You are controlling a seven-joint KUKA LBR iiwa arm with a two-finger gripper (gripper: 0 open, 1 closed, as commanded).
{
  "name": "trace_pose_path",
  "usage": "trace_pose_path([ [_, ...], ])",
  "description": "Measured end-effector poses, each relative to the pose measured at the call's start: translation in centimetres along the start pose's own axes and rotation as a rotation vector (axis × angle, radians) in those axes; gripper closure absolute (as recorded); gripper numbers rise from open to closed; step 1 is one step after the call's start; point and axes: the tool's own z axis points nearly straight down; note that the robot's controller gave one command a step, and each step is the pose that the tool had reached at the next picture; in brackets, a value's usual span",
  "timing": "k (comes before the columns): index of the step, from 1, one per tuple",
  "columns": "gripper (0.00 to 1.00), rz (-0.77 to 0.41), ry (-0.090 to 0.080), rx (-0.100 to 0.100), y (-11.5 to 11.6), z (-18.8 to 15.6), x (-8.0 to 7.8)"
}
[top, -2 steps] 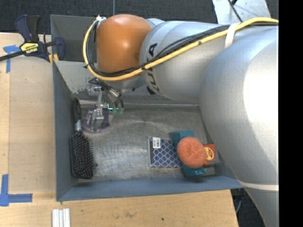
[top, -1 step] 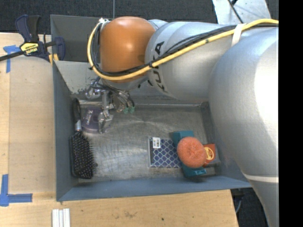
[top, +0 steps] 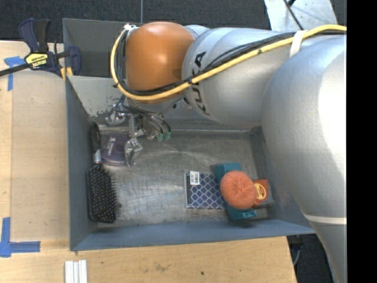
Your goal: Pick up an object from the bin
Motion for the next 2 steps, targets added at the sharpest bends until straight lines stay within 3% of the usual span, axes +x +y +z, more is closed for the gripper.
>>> trace_pose_path([
  [1, 0.00, -0.141, 0.013, -0.002, 0.4, 2.2, 0.5],
  [2, 0.00, -0.333, -0.006, 0.001, 0.4, 4.3, -0.5],
])
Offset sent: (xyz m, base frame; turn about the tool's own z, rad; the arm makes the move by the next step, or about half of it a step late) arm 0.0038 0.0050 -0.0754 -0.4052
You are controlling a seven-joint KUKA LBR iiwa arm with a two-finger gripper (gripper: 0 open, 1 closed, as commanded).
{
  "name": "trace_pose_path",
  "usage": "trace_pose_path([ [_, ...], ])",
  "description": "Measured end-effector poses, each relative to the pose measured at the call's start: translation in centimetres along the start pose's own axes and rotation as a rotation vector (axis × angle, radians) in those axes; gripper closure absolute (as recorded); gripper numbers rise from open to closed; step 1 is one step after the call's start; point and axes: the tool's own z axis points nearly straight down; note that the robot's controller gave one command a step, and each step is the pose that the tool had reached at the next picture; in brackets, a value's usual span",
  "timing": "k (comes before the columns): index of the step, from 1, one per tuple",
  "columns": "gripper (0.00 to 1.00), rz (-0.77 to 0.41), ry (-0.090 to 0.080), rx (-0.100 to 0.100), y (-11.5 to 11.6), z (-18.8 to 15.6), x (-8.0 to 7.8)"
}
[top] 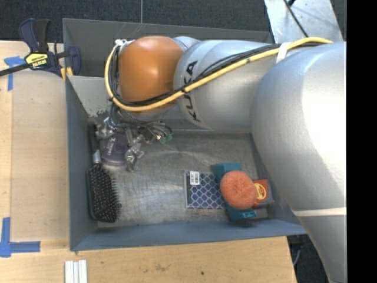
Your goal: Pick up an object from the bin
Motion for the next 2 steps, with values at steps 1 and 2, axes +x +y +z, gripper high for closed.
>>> trace_pose_path([
  [1, 1.00, -0.246, -0.004, 0.005, -1.06, 2.23, 0.16],
  [2, 1.00, -0.246, -0.004, 0.004, -1.05, 2.23, 0.17],
])
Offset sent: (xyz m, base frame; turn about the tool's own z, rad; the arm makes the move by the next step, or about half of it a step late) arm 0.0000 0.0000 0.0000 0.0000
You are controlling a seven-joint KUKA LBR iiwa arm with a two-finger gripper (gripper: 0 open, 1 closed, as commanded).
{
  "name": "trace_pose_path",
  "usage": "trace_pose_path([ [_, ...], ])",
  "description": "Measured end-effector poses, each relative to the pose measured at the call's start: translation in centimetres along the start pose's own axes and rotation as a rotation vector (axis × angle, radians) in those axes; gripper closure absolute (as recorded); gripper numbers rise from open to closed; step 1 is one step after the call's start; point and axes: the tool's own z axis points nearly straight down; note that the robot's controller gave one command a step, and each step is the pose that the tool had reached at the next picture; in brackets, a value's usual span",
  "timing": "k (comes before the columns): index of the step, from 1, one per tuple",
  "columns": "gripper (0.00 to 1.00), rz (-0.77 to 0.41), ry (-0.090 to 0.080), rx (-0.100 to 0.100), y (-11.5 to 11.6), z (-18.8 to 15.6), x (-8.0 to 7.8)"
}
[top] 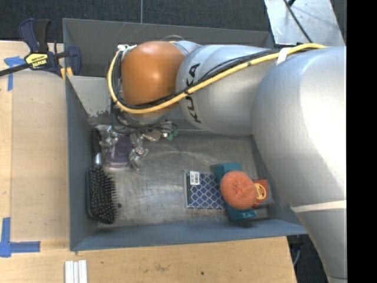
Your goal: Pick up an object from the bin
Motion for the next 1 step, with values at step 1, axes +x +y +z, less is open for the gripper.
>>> trace_pose_path([
  [1, 1.00, -0.017, 0.014, -0.013, 1.36, -4.56, -0.22],
])
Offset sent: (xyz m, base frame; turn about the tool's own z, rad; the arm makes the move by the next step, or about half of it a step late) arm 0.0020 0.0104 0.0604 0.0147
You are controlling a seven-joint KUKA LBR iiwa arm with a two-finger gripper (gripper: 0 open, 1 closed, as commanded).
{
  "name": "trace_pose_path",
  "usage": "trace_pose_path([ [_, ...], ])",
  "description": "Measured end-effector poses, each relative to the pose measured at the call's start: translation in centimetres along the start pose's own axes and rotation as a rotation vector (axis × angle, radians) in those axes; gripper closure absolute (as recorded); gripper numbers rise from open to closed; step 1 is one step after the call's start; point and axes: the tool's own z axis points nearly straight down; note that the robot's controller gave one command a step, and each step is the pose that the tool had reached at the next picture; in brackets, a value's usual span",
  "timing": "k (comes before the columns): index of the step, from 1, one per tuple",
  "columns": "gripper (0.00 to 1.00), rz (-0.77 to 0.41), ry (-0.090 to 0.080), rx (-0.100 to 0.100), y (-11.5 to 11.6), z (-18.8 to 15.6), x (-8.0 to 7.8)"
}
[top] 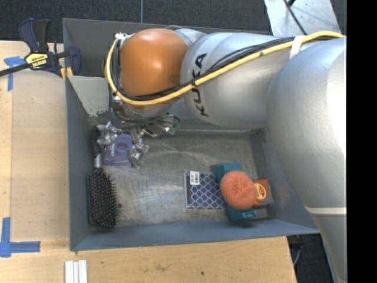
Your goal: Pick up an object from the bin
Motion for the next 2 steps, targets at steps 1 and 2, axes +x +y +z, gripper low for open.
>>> trace_pose_path([
  [1, 1.00, 0.000, -0.008, 0.005, 0.1, -5.0, -0.5],
  [2, 1.00, 0.002, -0.007, 0.004, 0.8, -7.9, -0.3],
])
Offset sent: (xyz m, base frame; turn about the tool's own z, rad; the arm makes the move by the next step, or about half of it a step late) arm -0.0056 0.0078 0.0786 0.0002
